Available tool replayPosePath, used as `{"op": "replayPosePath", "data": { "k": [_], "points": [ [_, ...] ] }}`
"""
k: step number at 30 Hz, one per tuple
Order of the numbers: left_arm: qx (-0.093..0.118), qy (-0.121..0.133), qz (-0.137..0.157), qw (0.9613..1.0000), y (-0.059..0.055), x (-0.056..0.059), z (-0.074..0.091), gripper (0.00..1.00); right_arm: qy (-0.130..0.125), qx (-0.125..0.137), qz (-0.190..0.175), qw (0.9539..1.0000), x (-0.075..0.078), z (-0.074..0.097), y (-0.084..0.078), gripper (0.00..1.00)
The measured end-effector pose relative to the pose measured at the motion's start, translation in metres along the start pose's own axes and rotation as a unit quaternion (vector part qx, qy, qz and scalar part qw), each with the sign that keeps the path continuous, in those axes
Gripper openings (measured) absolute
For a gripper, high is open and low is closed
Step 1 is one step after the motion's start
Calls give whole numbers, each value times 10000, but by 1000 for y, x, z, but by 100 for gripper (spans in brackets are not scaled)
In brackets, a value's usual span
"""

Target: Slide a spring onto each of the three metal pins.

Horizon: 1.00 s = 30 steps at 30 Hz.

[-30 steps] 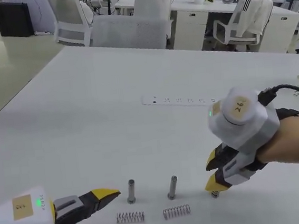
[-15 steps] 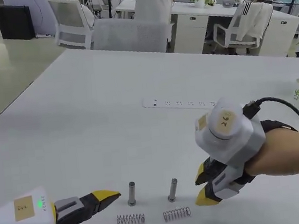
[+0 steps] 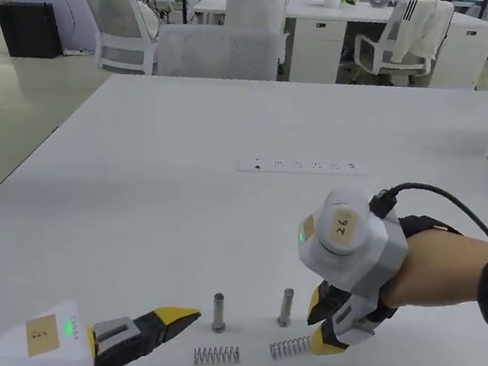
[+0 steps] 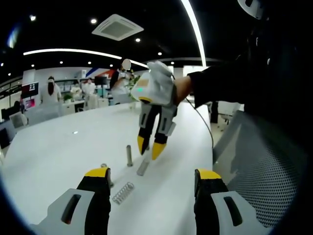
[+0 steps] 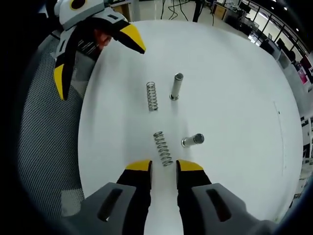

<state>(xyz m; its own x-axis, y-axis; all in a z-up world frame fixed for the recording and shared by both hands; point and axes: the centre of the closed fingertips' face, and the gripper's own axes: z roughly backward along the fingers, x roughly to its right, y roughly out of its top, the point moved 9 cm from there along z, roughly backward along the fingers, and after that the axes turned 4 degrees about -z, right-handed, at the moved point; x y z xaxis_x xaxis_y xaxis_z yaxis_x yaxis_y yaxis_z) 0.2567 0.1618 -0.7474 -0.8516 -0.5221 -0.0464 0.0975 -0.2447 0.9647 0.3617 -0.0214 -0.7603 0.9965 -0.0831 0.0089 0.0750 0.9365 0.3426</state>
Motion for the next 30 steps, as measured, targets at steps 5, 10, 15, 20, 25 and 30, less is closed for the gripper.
{"op": "replayPosePath", "data": {
  "k": [5,10,15,20,25,30],
  "points": [
    [-8,-7,18,10000,-1,0,-1,65,18,-86,80,9999,1,-7,-2,16],
    [-21,-12,30,10000,-1,0,-1,65,44,-117,142,9998,2,-14,-2,14],
    [-19,-6,36,10000,-2,0,-1,65,39,-190,250,9995,1,-19,-2,13],
    [-7,-11,47,10000,-1,0,-1,64,16,-261,351,9990,1,-22,-2,10],
    [3,-15,51,10000,-1,0,-1,64,20,-294,390,9988,0,-22,-4,8],
    [9,-30,44,10000,-1,0,-2,64,82,-262,372,9989,-3,-20,-5,8]
  ]
}}
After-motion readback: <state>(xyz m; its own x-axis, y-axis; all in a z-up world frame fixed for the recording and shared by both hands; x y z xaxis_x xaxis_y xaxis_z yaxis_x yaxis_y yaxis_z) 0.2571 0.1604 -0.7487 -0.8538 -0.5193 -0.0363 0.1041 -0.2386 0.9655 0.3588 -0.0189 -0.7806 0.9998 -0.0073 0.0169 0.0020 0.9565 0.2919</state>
